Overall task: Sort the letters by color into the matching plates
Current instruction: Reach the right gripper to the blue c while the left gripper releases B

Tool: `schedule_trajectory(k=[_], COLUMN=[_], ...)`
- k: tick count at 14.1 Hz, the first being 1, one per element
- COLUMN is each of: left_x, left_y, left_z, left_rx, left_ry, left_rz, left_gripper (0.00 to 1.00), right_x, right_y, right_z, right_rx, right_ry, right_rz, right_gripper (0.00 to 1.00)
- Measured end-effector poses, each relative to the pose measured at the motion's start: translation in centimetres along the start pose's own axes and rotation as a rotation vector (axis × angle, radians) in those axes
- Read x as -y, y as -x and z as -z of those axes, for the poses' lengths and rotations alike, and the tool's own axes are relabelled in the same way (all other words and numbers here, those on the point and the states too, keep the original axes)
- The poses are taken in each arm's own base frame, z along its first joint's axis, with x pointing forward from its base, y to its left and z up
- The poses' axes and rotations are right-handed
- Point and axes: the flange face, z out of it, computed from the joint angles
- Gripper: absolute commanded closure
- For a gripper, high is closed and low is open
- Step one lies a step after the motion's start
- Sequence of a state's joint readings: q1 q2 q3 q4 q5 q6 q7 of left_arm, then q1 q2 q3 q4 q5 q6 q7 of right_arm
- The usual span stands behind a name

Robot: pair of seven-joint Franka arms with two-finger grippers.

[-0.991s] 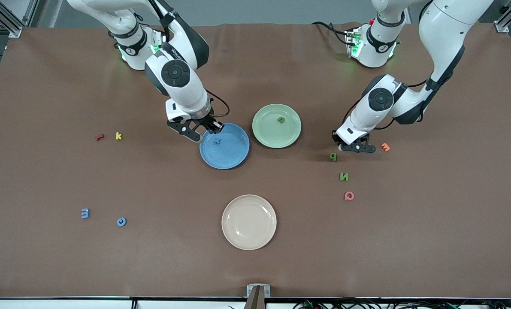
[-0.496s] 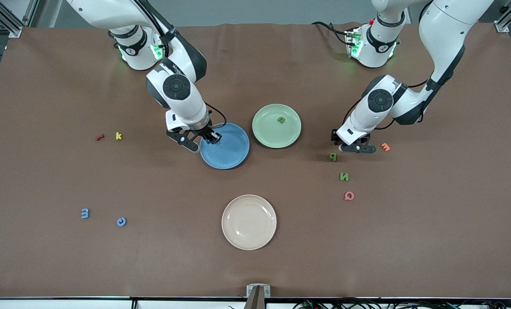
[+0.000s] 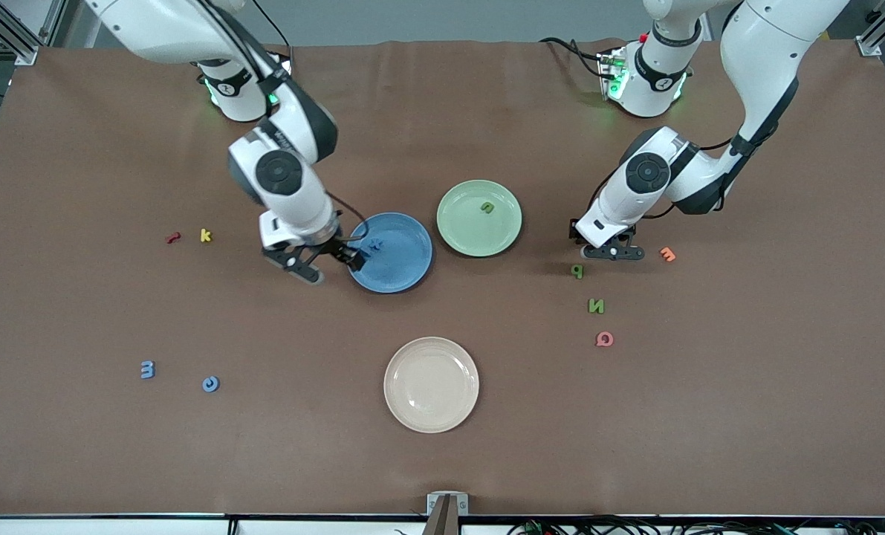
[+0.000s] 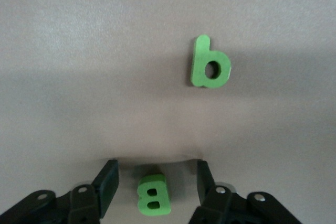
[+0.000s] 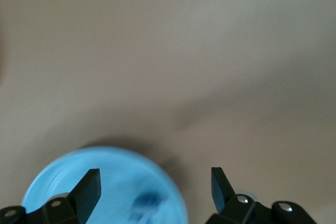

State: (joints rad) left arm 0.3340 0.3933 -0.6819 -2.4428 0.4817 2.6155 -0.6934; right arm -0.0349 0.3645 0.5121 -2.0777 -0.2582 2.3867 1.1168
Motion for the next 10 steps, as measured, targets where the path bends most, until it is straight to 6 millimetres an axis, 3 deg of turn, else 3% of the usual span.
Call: schedule_trajectory(k=[3, 6, 10], left_x=[0.0, -0.3, -0.5], left_y=[0.2, 0.2, 0.2], left_z=[-0.1, 0.2, 0.2], left_rx=[0.01, 0.007, 0.009], left_ry=[-0.007, -0.01, -0.014], left_rz=[0.001, 0.017, 0.03], left_gripper=[0.6, 0.76, 0.82], right_x=[-5.5, -10.0, -12.1], right_y=[-7.7, -13.6, -19.1], right_z=[-0.4, -1.6, -3.5], right_rx=[-0.002, -0.016, -0.029], right_ry=[-0.004, 0.006, -0.008], right_rz=[0.097, 0.179, 0.258], right_gripper=[0.38, 0.38, 0.38])
